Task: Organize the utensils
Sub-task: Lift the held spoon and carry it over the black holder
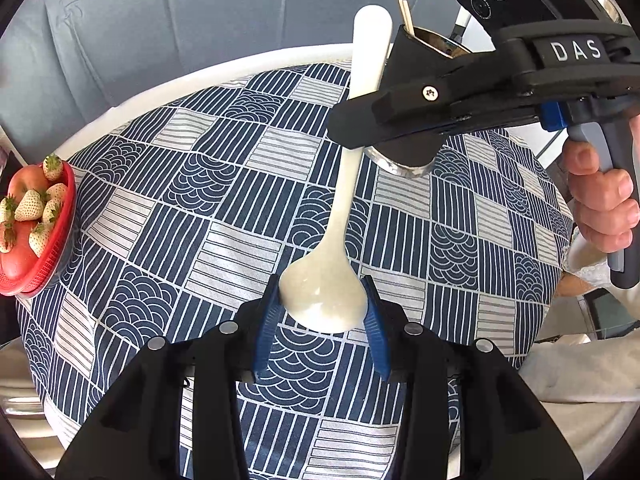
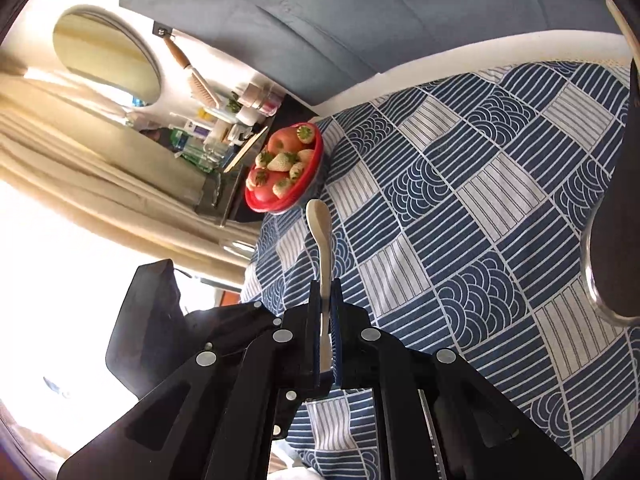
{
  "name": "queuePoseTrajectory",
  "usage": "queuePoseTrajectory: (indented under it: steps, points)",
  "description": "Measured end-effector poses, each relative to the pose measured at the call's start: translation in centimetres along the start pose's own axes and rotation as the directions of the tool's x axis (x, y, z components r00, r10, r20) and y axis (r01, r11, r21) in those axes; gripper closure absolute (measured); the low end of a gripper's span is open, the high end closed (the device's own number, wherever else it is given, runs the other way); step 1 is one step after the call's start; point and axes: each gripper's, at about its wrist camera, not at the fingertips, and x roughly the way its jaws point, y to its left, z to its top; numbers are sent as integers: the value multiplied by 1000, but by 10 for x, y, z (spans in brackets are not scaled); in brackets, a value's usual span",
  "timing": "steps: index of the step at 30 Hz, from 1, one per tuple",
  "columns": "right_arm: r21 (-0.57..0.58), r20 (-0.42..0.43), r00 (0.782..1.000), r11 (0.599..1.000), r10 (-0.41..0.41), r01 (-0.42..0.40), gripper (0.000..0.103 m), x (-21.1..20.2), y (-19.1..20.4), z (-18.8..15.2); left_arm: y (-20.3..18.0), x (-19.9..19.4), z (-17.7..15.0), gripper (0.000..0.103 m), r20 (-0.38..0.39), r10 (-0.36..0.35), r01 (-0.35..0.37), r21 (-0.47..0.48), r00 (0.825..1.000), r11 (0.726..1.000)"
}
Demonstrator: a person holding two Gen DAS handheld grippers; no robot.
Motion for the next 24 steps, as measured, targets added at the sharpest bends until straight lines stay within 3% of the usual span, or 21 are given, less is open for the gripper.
queuePoseTrajectory:
  steps: [11,24]
  points:
    - [-182,-23,999,983,24,-27,98,-63,12,17,-49,-18,28,63,59,105,-102,-45,993,994]
    - [-354,46,997,934,61,-41,98,-157,12,30,-116,-37,81,63,131,195,-193,-33,972,981]
